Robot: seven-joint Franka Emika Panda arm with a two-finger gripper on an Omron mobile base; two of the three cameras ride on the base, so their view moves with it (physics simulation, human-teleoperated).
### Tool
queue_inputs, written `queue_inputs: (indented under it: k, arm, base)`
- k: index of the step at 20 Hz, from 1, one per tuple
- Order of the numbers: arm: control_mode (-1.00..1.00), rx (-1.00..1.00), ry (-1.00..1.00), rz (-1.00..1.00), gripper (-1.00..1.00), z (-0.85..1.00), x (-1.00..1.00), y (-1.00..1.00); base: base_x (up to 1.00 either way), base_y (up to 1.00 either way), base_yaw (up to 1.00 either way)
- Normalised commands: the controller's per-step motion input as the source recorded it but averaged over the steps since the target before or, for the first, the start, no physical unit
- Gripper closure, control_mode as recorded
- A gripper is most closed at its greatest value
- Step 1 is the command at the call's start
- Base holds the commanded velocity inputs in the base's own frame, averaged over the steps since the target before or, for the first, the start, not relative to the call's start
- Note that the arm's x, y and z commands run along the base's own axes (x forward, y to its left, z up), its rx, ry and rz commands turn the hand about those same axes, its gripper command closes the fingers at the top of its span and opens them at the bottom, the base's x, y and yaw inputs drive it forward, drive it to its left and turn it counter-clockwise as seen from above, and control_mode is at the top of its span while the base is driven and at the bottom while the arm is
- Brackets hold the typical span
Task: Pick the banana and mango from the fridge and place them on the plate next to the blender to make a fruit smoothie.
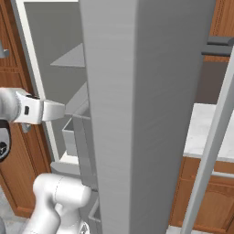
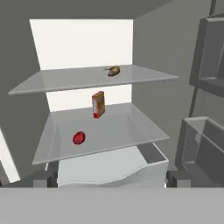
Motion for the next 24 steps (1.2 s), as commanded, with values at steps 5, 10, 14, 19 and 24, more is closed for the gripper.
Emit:
queue_inputs:
  k: [5, 10, 14, 19, 24]
  arm:
    - [-1.00, 0.05, 0.02, -0.06, -1.00, 1.00, -0.24, -0.15]
    - [-1.00, 0.11, 0.22, 0.03, -1.00, 0.63, 0.05, -0.24]
    - [-1.00, 0.02, 0.08, 0.04, -1.00, 0.02, 0.05, -0.06]
    - [-1.00, -0.05, 0.01, 0.01, -1.00, -0.39, 0.16, -0.06]
    - [-1.00, -0.06, -0.02, 0.00, -1.00, -0.35, 0.36, -0.09]
  base:
    - [0.00, 0.00, 0.00]
    - [0.00, 0.00, 0.00]
    - [0.00, 0.00, 0.00]
    - [0.00, 0.00, 0.00]
    - [0.00, 0.00, 0.00]
